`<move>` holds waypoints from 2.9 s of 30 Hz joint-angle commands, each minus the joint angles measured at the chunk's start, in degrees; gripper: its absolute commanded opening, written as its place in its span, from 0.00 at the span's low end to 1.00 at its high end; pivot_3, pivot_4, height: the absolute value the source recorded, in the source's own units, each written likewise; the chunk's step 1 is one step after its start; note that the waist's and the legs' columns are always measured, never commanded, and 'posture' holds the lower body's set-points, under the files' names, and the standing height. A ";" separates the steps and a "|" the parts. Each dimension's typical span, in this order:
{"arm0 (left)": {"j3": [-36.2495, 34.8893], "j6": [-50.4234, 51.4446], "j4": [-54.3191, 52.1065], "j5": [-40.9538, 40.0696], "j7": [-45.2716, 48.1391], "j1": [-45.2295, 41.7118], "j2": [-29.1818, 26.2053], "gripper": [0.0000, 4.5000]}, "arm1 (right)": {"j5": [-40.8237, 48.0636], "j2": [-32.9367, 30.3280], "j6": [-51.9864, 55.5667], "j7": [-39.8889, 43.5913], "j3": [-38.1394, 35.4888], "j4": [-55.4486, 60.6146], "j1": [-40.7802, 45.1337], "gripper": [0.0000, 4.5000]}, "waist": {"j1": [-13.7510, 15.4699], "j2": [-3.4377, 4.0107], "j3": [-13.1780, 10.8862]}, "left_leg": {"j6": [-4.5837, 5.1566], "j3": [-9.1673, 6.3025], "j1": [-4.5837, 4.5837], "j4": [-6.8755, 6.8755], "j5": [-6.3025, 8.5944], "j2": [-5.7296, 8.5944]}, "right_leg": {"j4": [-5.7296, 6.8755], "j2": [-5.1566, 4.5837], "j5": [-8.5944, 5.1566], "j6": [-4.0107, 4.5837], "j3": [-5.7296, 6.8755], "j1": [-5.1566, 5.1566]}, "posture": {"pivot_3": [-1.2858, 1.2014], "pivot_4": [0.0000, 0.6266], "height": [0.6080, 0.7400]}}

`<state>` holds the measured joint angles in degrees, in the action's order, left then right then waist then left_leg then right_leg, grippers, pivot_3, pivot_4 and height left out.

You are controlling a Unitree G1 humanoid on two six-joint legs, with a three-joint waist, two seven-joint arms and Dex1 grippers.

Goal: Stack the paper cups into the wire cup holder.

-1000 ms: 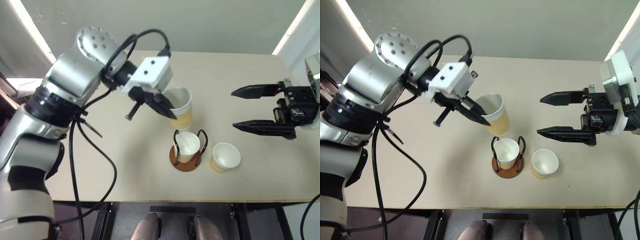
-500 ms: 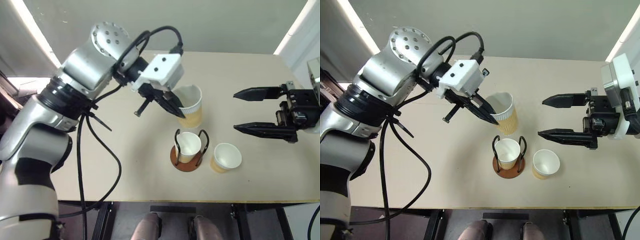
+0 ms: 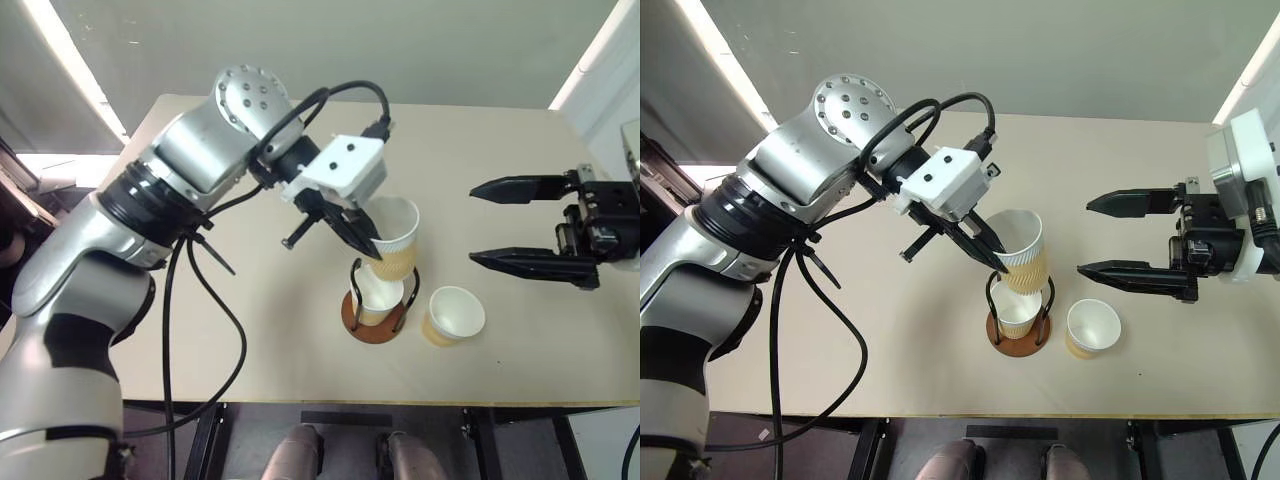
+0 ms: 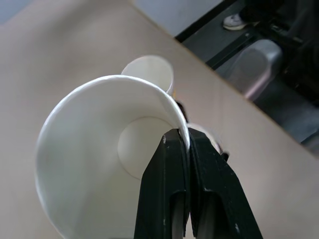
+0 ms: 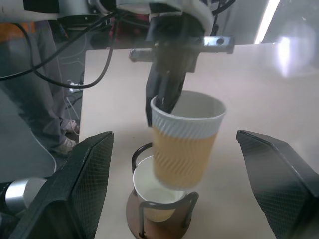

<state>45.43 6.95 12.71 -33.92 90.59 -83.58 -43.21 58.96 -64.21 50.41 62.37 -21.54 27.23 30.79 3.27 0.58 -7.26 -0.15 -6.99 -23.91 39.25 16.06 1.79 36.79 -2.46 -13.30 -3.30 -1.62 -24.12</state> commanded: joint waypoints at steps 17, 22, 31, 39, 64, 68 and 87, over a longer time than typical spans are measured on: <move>4.69 -3.87 -0.71 2.77 1.91 0.47 -0.69 0.02 | 1.98 -2.06 -0.35 -1.66 -2.97 1.77 -1.30 0.91 | 0.02 0.00 0.00 | 0.01 0.00 -0.01 0.06 0.00 0.00 | 0.02 0.00 0.01 -0.01 0.00 0.00 | 0.52 0.24 1.00; 5.26 -3.54 -0.88 2.15 1.91 0.26 -0.72 0.02 | 1.90 -3.34 -0.27 -1.07 -3.10 1.63 -1.87 0.91 | 0.04 0.00 0.00 | 0.01 0.00 -0.02 0.06 0.00 0.00 | 0.02 0.00 0.01 -0.01 0.00 0.00 | 0.52 0.24 1.00; 4.74 -3.34 0.07 1.83 1.91 0.13 0.20 0.54 | 0.64 -6.95 0.22 1.23 -5.08 3.15 -6.86 0.91 | 0.19 0.00 0.00 | 0.01 0.01 -0.03 0.06 0.01 0.00 | 0.02 0.00 0.01 -0.01 0.00 0.00 | 0.52 0.24 1.00; -1.29 0.63 0.76 -1.69 1.91 0.14 -0.34 1.00 | 2.33 -10.54 3.99 3.87 -11.89 12.61 -16.35 0.91 | 0.34 0.00 0.00 | 0.02 0.03 -0.04 0.05 0.01 0.00 | 0.01 0.00 0.01 -0.01 0.00 0.00 | 0.52 0.24 1.00; -38.13 27.32 -14.89 -3.53 -4.74 28.97 -18.01 1.00 | -31.04 -12.84 -12.89 6.65 25.41 7.49 -10.90 0.91 | -0.36 0.01 0.02 | 0.19 0.03 0.02 0.46 0.09 0.00 | 0.00 0.02 0.00 -0.07 -0.02 0.04 | 0.52 0.24 1.00; -41.73 29.30 -17.49 -3.53 -6.54 32.40 -18.14 1.00 | -32.89 -12.32 -13.77 8.42 26.89 7.57 -9.95 0.91 | -0.34 -0.01 0.02 | 0.19 0.02 0.03 0.56 0.09 0.00 | 0.00 0.03 0.00 -0.06 -0.01 0.05 | 0.52 0.24 1.00; -46.34 28.14 -15.81 -3.13 -0.50 39.42 -19.20 1.00 | -47.53 -8.26 -21.95 14.42 35.33 3.66 -4.49 0.18 | -0.59 -0.03 0.04 | 0.19 0.03 0.16 0.60 0.11 0.01 | 0.07 0.02 -0.01 -0.04 -0.03 0.15 | 0.52 0.24 1.00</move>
<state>1.86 36.87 -3.76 -36.99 88.57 -44.27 -61.17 10.13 -71.14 28.96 75.58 17.89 29.94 25.47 2.68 0.55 -7.22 0.04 -6.96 -23.75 39.84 16.17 1.80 36.87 -2.44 -13.32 -3.33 -1.64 -23.97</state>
